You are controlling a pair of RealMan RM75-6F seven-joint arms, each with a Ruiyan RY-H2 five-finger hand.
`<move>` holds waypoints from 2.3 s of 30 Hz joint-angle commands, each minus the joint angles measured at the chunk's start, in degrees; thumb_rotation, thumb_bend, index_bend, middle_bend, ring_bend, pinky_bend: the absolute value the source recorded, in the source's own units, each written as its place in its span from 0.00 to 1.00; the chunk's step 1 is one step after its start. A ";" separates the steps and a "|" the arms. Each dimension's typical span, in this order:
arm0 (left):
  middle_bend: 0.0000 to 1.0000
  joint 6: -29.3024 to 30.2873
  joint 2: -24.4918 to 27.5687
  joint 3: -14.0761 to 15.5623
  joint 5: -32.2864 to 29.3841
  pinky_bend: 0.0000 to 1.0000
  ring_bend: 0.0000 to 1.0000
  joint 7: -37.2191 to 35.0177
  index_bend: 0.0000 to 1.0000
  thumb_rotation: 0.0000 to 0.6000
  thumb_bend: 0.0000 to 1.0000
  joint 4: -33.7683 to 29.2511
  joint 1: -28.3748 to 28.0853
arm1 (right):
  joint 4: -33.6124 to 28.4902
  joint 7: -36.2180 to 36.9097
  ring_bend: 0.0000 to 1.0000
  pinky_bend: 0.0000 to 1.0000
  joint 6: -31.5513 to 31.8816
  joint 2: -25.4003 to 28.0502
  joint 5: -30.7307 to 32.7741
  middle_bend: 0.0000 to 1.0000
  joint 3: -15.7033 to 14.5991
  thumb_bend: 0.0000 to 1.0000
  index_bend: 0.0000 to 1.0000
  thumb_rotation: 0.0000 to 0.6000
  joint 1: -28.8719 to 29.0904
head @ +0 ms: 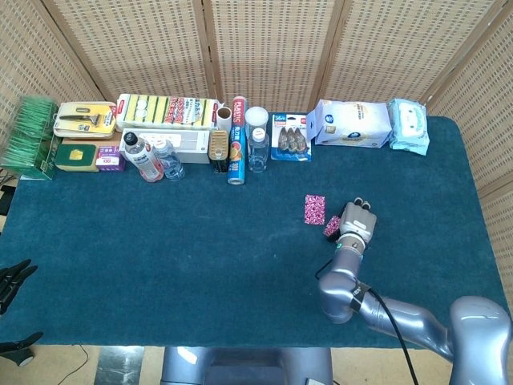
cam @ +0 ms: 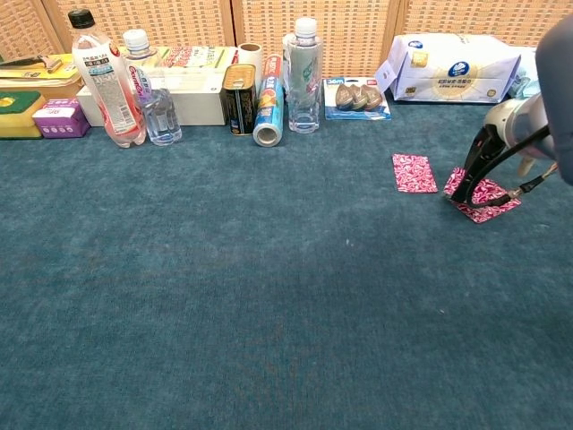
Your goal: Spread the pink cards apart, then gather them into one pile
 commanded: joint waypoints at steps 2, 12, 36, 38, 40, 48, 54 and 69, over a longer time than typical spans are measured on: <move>0.00 -0.09 -0.02 0.02 0.02 0.00 0.00 0.10 0.00 1.00 0.01 -0.03 -0.03 | 0.16 -0.18 0.00 0.23 -1.01 0.99 1.97 0.07 1.79 0.21 0.38 1.00 -0.65; 0.00 -0.41 -0.24 0.07 0.11 0.00 0.00 1.08 0.00 1.00 0.01 -0.41 -0.04 | -0.67 -1.15 0.00 0.23 -2.12 2.97 3.24 0.07 2.35 0.21 0.36 1.00 -1.65; 0.00 -1.57 -0.35 0.08 -0.28 0.00 0.00 2.54 0.00 1.00 0.01 -1.23 -0.37 | 0.70 -1.41 0.00 0.23 -4.17 4.39 6.66 0.07 3.03 0.21 0.34 1.00 -2.86; 0.00 -1.58 -0.35 0.09 -0.26 0.00 0.00 2.62 0.00 1.00 0.01 -1.28 -0.37 | 0.60 -1.43 0.00 0.23 -4.02 4.23 6.64 0.07 2.97 0.21 0.34 1.00 -2.68; 0.00 -1.55 -0.37 0.13 -0.18 0.00 0.00 2.69 0.00 1.00 0.01 -1.28 -0.34 | 0.61 -1.48 0.00 0.23 -3.90 4.02 6.51 0.07 2.79 0.21 0.33 1.00 -2.50; 0.00 -1.46 -0.24 0.11 -0.22 0.00 0.00 2.01 0.00 1.00 0.02 -1.07 -0.40 | 2.60 -1.47 0.00 0.23 -3.70 3.11 4.96 0.07 1.12 0.21 0.31 1.00 -2.44; 0.00 -1.68 -0.21 0.11 -0.29 0.00 0.00 1.95 0.00 1.00 0.01 -1.07 -0.51 | 3.00 -1.43 0.00 0.23 -4.02 3.14 5.40 0.07 1.69 0.21 0.29 1.00 -2.54; 0.00 -1.48 -0.26 0.08 -0.37 0.00 0.00 2.17 0.00 1.00 0.01 -1.11 -0.36 | 2.87 -1.22 0.00 0.23 -4.15 2.01 6.50 0.07 2.37 0.21 0.26 1.00 -2.36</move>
